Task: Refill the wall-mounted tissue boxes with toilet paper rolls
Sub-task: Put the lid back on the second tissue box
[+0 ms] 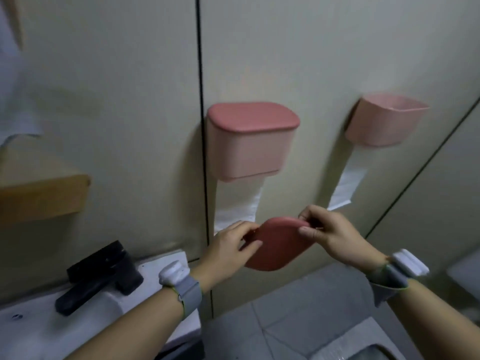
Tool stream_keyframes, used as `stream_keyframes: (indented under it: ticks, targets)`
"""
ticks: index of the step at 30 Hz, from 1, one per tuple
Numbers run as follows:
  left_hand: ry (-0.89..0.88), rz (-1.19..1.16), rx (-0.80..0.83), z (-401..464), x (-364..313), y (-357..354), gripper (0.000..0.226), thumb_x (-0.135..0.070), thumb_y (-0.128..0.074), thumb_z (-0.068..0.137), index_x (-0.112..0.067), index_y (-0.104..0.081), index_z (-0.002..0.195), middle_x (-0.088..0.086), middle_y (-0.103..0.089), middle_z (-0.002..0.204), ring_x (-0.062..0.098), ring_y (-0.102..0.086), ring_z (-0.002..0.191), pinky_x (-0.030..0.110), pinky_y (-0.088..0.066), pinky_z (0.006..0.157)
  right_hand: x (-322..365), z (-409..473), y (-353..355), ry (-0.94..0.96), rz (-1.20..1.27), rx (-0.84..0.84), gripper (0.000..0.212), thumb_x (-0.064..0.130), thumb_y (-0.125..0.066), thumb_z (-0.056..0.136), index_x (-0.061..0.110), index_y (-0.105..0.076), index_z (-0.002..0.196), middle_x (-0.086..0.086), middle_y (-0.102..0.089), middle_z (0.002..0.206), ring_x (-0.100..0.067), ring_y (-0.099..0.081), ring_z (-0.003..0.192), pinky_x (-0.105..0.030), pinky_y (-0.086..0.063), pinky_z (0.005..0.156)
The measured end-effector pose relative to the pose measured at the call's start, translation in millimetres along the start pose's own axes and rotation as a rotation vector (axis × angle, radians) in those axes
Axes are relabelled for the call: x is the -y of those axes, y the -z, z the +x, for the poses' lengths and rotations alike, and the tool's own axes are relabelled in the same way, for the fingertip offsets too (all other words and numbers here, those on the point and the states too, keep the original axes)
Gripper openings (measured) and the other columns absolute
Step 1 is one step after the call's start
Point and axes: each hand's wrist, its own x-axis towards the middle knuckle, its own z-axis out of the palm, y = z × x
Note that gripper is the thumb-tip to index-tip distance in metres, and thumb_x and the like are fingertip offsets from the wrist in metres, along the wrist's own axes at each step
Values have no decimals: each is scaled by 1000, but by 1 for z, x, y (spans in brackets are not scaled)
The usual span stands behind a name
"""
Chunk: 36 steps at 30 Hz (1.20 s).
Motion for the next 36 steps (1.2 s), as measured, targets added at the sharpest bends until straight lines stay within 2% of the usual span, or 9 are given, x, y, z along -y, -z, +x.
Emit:
stream_keyframes:
  ticks: [4,7,13,18,22,25,28,33,36]
  targets:
    - [-34,-26,-18,53,-37,-43,21,-26,-68,91,-22,-66,112,-7,-70,102,6,-65,94,26,-52,84,-34,-29,88,-22,143,-198,12,7,-66,90,11,-59,82,8,-57,70,-9,-52,68,-28,-43,64]
    - [-86,-17,-19,90,-64,-61,22,-23,-70,89,-23,-66,111,-9,-70,100,5,-64,91,23,-51,84,-52,-40,135,-27,216,-302,9,18,-65,85,16,-59,80,9,-57,70,-9,-52,69,-25,-43,64]
    - [-227,-53,-118,186,-143,-104,32,-8,-73,85,-33,-66,104,-19,-68,99,1,-65,89,15,-52,81,-114,-52,237,-7,297,-435,20,14,-67,86,-3,-59,91,-10,-62,81,-14,-60,75,-28,-52,73]
    - [-204,-100,-202,228,-167,-104,29,-18,-69,85,-41,-65,103,-21,-69,102,6,-66,93,19,-54,77,-137,-26,264,-34,400,-457,2,3,-61,90,1,-60,91,-8,-62,81,-9,-63,73,-28,-58,68]
    - [-162,-123,-251,264,-173,-97,40,-4,-70,87,-41,-65,103,-20,-69,100,4,-66,94,23,-57,77,-144,9,281,-11,453,-520,5,3,-60,92,2,-61,88,-10,-62,78,-13,-63,72,-39,-61,73]
    - [-126,-202,-245,281,-163,-97,41,-3,-71,87,-38,-66,107,-12,-71,99,11,-67,94,35,-60,78,-144,29,290,6,475,-559,8,2,-58,94,3,-61,87,-13,-59,78,-18,-60,74,-41,-62,74]
    - [-104,-338,-277,309,-153,-98,45,-2,-72,85,-40,-66,108,-7,-71,96,15,-67,86,36,-61,76,-147,59,306,20,485,-600,8,4,-56,95,-1,-61,90,-15,-57,77,-19,-59,73,-42,-62,72]
    - [-93,-523,-301,348,-150,-102,39,5,-68,86,-22,-64,113,7,-70,94,17,-65,78,36,-60,75,-145,96,331,19,496,-625,13,7,-55,97,-5,-61,98,-15,-58,80,-17,-60,70,-38,-62,65]
    - [-64,-582,-334,369,-150,-103,34,5,-67,86,-16,-62,113,10,-71,94,14,-65,79,42,-56,84,-144,115,342,28,442,-649,14,4,-57,95,8,-62,108,-13,-56,94,-11,-61,68,-30,-59,57]
